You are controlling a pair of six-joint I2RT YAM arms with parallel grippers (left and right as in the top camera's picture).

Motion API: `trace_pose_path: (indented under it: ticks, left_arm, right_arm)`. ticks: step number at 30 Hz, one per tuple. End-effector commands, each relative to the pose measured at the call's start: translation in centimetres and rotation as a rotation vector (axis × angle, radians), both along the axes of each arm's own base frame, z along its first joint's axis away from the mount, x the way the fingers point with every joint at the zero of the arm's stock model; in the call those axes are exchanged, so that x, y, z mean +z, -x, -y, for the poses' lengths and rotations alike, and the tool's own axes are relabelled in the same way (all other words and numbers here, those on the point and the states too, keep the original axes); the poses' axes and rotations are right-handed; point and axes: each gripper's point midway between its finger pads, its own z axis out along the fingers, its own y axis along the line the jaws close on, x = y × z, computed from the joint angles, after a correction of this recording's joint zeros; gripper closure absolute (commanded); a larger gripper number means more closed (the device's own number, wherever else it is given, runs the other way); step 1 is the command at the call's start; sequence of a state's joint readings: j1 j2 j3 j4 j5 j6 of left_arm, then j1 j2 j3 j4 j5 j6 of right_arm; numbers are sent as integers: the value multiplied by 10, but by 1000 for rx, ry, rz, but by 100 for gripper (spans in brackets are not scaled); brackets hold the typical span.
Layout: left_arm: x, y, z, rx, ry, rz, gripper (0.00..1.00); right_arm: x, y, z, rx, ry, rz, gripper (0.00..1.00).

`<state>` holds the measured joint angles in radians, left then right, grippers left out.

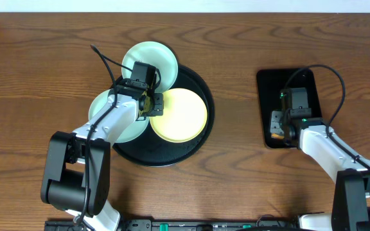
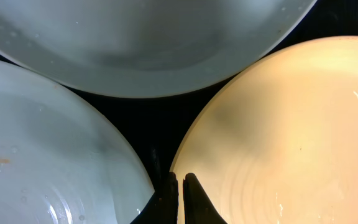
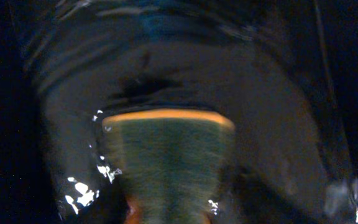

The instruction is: Clean dirty plates on tray and stack at the side

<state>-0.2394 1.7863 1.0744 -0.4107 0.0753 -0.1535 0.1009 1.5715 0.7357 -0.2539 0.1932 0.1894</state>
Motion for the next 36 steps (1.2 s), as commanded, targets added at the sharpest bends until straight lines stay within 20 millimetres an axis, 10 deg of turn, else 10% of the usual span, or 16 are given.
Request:
trace_pose_path:
  ticks: [1, 3, 5, 17, 36]
  left_arm:
    - [3, 1, -1, 4, 2, 8, 92]
    - [3, 1, -1, 4, 2, 8, 88]
    - [3, 1, -1, 3, 2, 7, 78]
    - [-8, -7, 1, 3, 4, 19, 73]
    - [-33, -1, 9, -17, 20, -37, 81]
  right_arm:
    - [5, -5, -1, 10, -58, 29, 92]
    - [5, -7, 2, -3, -67, 37, 50]
    - [7, -8, 5, -14, -68, 44, 34]
    - [40, -18, 9, -20, -112, 139, 32]
    - [38, -14, 12, -28, -110, 121, 30]
